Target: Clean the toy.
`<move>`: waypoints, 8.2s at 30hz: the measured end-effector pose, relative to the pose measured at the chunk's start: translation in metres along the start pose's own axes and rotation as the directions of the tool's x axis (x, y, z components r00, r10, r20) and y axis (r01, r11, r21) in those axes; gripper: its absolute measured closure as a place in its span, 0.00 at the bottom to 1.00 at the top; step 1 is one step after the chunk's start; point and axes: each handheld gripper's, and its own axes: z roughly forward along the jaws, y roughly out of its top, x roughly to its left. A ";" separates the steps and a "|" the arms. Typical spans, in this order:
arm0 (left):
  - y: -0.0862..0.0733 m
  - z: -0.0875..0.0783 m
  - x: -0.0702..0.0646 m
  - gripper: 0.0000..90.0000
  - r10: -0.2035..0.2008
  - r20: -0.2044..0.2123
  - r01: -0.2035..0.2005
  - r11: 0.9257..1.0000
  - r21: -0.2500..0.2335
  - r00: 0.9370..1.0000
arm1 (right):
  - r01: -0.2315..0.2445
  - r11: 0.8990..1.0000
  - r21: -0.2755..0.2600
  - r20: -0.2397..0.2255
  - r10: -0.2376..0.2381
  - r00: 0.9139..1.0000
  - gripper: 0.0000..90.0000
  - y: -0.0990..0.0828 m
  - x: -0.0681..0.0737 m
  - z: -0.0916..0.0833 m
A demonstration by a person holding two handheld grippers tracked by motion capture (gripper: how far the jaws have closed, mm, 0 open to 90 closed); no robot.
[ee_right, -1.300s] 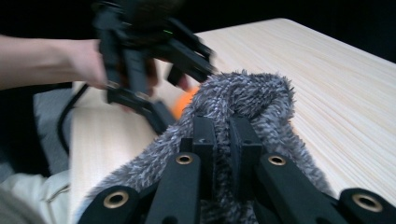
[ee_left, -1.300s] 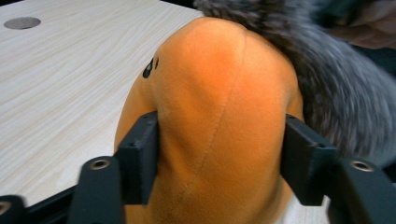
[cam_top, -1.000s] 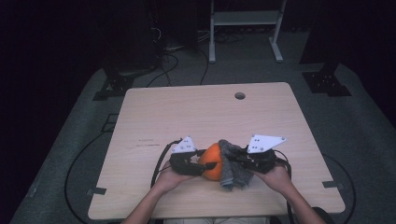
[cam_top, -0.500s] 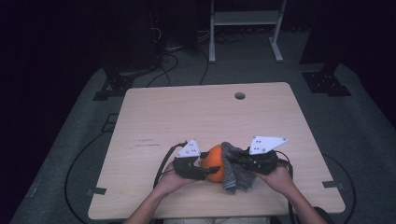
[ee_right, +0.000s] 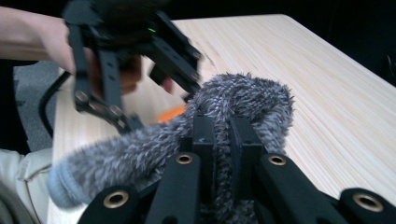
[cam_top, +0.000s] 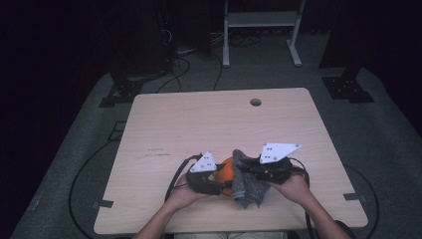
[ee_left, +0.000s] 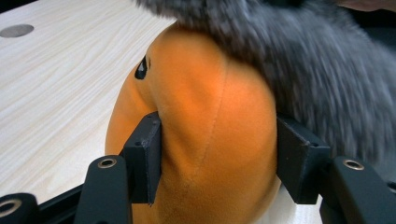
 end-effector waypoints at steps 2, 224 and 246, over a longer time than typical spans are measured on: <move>0.000 0.001 -0.001 0.44 0.004 -0.001 -0.004 1.000 0.000 1.000 | -0.018 1.000 0.010 0.013 0.018 1.000 0.91 -0.004 -0.005 -0.004; -0.009 0.009 -0.018 0.40 0.079 -0.116 -0.069 0.994 0.085 0.990 | -0.120 0.990 0.072 -0.059 0.125 0.990 0.91 -0.025 -0.022 0.010; -0.014 0.003 -0.009 0.31 0.001 -0.079 0.003 0.998 0.055 0.997 | -0.264 0.964 -0.008 0.079 0.264 0.961 0.90 -0.088 -0.040 -0.062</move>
